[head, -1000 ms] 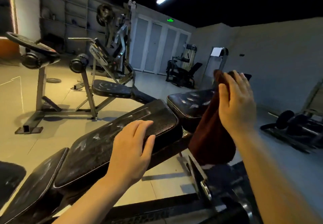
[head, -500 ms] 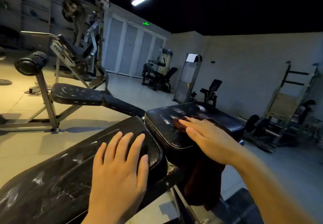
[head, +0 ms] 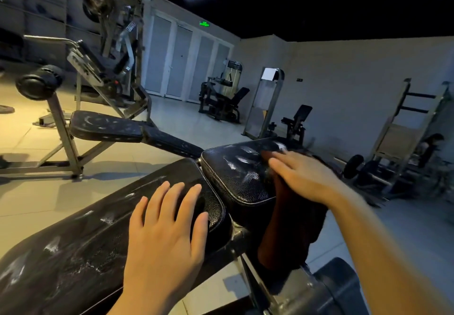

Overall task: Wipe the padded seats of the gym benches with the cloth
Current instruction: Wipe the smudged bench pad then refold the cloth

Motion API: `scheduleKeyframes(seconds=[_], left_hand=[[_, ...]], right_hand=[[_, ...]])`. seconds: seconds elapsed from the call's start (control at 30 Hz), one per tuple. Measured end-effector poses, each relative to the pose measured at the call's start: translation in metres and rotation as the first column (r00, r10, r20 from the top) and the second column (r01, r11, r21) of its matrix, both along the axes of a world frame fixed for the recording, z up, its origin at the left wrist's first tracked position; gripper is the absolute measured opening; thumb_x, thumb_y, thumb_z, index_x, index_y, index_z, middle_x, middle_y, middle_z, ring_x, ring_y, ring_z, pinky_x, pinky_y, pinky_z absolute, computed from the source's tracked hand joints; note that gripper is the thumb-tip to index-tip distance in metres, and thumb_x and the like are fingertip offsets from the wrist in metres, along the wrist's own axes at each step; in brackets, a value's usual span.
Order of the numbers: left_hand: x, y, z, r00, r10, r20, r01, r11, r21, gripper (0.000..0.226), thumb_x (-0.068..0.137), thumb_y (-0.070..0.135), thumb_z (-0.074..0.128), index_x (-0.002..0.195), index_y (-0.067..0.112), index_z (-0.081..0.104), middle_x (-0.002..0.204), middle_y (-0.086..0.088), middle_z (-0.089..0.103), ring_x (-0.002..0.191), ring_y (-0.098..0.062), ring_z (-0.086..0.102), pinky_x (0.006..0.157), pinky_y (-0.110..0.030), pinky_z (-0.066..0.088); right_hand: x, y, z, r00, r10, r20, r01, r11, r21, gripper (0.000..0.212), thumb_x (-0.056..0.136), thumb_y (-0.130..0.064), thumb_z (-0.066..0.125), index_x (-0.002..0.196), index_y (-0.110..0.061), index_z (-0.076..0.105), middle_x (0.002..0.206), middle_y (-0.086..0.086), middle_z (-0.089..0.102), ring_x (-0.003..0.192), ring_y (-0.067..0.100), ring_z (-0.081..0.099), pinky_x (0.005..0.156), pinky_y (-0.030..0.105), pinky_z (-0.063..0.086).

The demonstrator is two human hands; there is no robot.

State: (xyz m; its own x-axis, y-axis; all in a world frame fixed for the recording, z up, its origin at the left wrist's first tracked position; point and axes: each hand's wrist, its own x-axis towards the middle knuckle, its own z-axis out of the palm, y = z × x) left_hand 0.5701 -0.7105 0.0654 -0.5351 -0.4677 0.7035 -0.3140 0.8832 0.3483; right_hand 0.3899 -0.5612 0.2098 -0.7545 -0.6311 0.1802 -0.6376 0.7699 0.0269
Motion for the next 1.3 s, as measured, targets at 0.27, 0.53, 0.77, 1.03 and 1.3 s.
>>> scheduleKeyframes(seconds=[0.27,0.53,0.77,1.03,1.3], left_hand=[[0.003,0.002,0.001,1.000,-0.017,0.024,0.016,1.000,0.019,0.052,0.097,0.049,0.025,0.126,0.023,0.059,0.135,-0.006,0.056,0.133,-0.028,0.045,0.108,-0.053,0.032],[0.009,-0.001,-0.007,0.999,-0.016,0.051,0.017,1.000,-0.018,0.059,0.100,0.055,0.015,0.129,0.025,0.057,0.138,-0.005,0.055,0.133,-0.025,0.042,0.110,-0.046,0.022],[0.006,0.001,-0.006,0.999,-0.005,0.040,0.008,0.997,-0.073,0.056,0.099,0.050,0.021,0.128,0.021,0.059,0.137,-0.008,0.056,0.132,-0.030,0.046,0.109,-0.050,0.026],[0.008,-0.001,-0.008,0.999,0.011,0.054,-0.008,0.999,-0.053,0.060,0.099,0.053,0.019,0.129,0.021,0.060,0.138,-0.008,0.055,0.134,-0.029,0.043,0.109,-0.054,0.027],[0.008,-0.001,-0.008,1.000,-0.014,0.003,0.015,0.998,-0.065,0.057,0.099,0.054,0.018,0.139,0.023,0.046,0.139,-0.005,0.054,0.135,-0.026,0.042,0.111,-0.049,0.024]], right_hand=[[0.072,-0.019,-0.034,0.949,0.288,-0.131,-0.296,0.954,-0.051,0.052,0.102,-0.053,0.028,0.150,-0.034,0.033,0.158,-0.011,0.029,0.146,0.006,0.020,0.118,0.027,0.009],[-0.005,0.006,0.002,0.992,-0.123,-0.021,0.121,0.989,-0.086,0.062,0.099,-0.062,0.023,0.151,-0.030,0.033,0.159,0.000,0.028,0.145,0.022,0.028,0.117,0.042,0.025],[0.016,-0.015,-0.011,0.999,0.007,-0.051,-0.009,0.999,-0.035,0.057,0.101,-0.059,0.022,0.151,-0.033,0.032,0.160,-0.003,0.025,0.147,0.017,0.023,0.119,0.039,0.017],[0.075,-0.009,-0.048,0.916,0.297,-0.271,-0.338,0.933,-0.121,0.062,0.095,-0.057,0.017,0.139,-0.032,0.051,0.145,-0.011,0.049,0.136,0.005,0.039,0.108,0.017,0.008],[-0.002,0.027,0.002,0.983,-0.159,-0.087,0.136,0.965,-0.225,0.042,0.106,-0.040,0.029,0.136,-0.025,0.054,0.142,0.002,0.053,0.126,0.025,0.049,0.098,0.034,0.039]])
